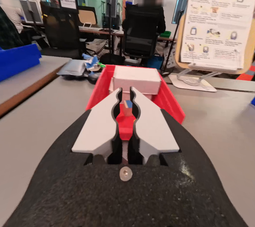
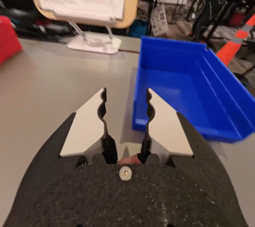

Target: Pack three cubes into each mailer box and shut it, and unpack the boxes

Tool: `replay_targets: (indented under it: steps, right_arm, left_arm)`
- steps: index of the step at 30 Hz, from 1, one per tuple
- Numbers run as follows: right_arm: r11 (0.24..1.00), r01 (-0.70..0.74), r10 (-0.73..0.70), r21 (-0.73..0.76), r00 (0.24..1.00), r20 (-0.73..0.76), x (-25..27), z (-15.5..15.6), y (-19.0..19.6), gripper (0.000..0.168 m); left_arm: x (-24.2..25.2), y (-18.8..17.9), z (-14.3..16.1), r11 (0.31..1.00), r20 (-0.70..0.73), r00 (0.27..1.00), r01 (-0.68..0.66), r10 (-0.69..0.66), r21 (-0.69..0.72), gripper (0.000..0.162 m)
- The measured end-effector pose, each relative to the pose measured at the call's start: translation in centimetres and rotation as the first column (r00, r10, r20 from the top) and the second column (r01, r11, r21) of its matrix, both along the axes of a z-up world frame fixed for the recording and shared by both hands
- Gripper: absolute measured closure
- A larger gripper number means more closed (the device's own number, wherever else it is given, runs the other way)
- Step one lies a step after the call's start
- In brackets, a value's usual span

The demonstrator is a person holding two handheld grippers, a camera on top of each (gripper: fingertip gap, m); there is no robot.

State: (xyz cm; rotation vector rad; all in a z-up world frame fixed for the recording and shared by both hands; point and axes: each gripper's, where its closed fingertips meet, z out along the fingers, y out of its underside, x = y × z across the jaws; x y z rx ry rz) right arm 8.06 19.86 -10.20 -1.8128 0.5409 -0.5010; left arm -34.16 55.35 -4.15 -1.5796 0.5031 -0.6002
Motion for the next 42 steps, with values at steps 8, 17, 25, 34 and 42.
replay_targets:
  steps: [8,17,25,34,42]
  right_arm:
    - [0.986,0.049,-0.069,-0.158,0.990,-0.123,3.1,-5.6,-1.2,0.131]
    - [0.989,-0.003,-0.017,-0.150,0.991,-0.133,2.9,-5.8,0.3,0.162]
    - [0.985,-0.017,0.000,-0.170,0.994,-0.105,2.7,-5.8,1.0,0.162]
    - [0.984,0.047,-0.056,-0.174,0.997,-0.046,2.1,-4.6,-0.2,0.163]
    - [0.999,-0.036,0.033,-0.026,0.993,-0.116,-4.2,-2.8,-0.7,0.159]
  left_arm:
    - [8.7,-8.0,-4.4,0.974,-0.056,0.980,0.183,-0.192,-0.134,0.162]
    - [10.5,-9.7,-4.2,0.942,-0.103,0.936,0.331,-0.336,-0.058,0.162]
    - [9.4,-8.3,-4.6,0.956,-0.160,0.942,0.290,-0.294,-0.051,0.162]
    - [10.2,-6.8,-9.4,0.961,-0.374,0.887,0.222,-0.270,-0.166,0.123]
    - [12.4,-5.4,-11.0,0.966,-0.435,0.864,0.196,-0.252,-0.170,0.157]
